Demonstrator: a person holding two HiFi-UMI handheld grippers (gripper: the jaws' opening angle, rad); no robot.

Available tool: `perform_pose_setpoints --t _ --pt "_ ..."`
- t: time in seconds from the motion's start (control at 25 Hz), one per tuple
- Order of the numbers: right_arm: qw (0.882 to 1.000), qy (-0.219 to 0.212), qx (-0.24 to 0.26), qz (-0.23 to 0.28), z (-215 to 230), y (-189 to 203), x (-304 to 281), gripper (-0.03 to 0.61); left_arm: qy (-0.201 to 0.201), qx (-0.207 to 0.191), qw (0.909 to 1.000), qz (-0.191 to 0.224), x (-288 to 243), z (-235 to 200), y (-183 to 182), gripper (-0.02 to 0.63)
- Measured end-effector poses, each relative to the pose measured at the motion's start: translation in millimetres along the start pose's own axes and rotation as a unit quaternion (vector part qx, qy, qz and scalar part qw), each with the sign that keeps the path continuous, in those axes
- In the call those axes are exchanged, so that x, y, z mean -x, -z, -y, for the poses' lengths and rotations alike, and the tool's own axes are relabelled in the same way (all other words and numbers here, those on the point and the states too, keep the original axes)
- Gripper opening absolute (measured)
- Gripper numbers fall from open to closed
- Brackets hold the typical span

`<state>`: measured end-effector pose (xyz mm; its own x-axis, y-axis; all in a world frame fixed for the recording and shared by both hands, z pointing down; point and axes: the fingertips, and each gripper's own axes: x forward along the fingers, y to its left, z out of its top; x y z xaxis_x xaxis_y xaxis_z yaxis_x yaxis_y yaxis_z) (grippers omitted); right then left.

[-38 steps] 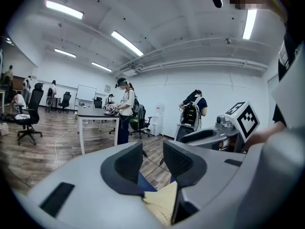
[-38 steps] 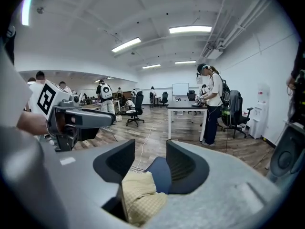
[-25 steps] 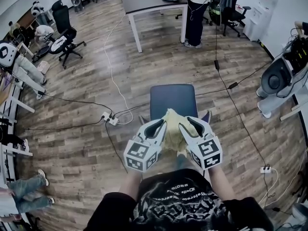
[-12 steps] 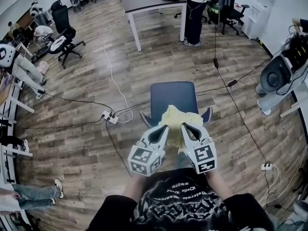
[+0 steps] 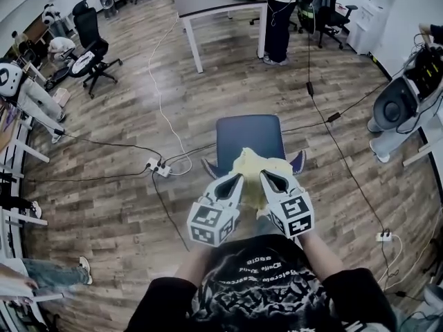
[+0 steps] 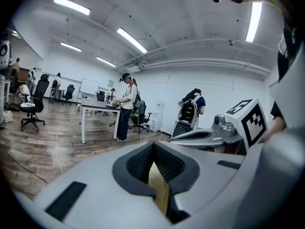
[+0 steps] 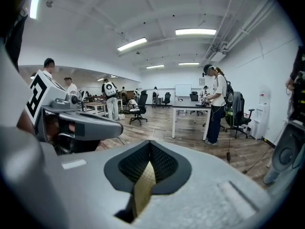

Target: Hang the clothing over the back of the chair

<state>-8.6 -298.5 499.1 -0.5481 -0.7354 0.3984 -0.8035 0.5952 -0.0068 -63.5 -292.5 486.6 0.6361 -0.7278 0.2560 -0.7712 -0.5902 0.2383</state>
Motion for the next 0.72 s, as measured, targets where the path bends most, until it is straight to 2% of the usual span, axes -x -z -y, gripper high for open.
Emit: perform_pose_setpoints --t 0.08,0.24,0.44,0.72 --pt "1.0 -0.026 0.009 0.002 -1 -3 -1 0.005 0.005 -0.005 1.0 0.001 -2 2 -1 0.011" --pt "0.994 -0.07 0.081 -0.016 -11 -5 -2 0.005 0.018 0.005 0.9998 0.007 0 -1 -5 0.011" --pt "0.987 -0.109 0.115 -0.029 -15 -13 2 0.005 0.011 -0.005 0.9999 -0.001 2 -10 -7 0.011" --pt "0.987 -0.105 0.116 -0.024 11 -24 -6 0.005 0.001 -0.006 0.9999 0.01 -5 -18 -8 0.011"
